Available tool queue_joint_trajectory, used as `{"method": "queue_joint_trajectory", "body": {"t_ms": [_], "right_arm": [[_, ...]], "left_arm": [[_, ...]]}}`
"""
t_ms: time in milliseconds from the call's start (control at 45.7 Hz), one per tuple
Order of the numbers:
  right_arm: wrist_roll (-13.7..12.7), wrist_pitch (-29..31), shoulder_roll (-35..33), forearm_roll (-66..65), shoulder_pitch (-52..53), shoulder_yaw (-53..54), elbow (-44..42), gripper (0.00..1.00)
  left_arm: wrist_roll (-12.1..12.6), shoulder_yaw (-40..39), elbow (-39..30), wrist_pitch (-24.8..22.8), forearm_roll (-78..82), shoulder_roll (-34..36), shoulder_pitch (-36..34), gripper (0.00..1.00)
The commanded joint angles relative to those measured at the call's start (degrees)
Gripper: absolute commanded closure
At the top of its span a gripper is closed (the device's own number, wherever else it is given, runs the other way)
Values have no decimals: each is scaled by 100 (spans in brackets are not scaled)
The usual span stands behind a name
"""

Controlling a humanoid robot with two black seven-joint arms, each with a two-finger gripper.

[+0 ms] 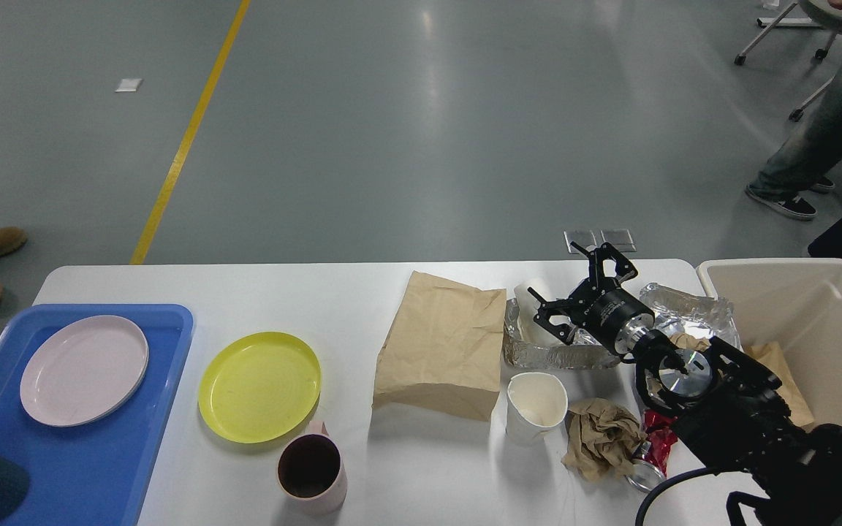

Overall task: Tidy desktop
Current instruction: 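Raise the left arm and move it toward the pink mug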

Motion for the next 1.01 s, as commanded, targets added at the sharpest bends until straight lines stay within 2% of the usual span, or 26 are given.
{"method": "queue_joint_trajectory", "body": {"t_ms": [0, 88, 153, 350, 569, 679, 766, 854, 876, 941, 985], "right_arm": [[0, 0, 0, -1, 0, -1, -1, 0], [0, 0, 0, -1, 0, -1, -1, 0], [0, 0, 0, -1, 0, -1, -1, 0], [0, 0, 0, -1, 0, -1, -1, 0], [0, 0, 0, 8, 0, -1, -1, 0], [0, 0, 0, -1, 0, -1, -1, 0], [0, 0, 0, -1, 0, -1, -1, 0], [0, 0, 0, -1, 0, -1, -1, 0], [0, 0, 0, -1, 0, -1, -1, 0], [0, 0, 0, -1, 0, -1, -1, 0], [0, 0, 0, -1, 0, -1, -1, 0]], "left_arm": [[-362, 206, -828, 3, -227, -542, -660, 12], [-485, 259, -1374, 3, -446, -858, -1222, 12], [-477, 277, -1647, 3, -727, -1218, -1627, 12], [-486, 338, -1700, 3, -1176, -1817, -2322, 12], [-494, 312, -1700, 3, -1229, -1905, -2410, 12], [-582, 285, -1770, 3, -1238, -1932, -2410, 12], [-574, 250, -2156, 3, -1238, -1861, -2375, 13], [-495, 171, -2963, 3, -1220, -1835, -2331, 13], [-468, 162, -3209, 36, -1220, -1835, -2322, 13], [-407, 136, -3711, 912, -1212, -1835, -2217, 13], [-389, 101, -3853, 1274, -1220, -1844, -2095, 13]]}}
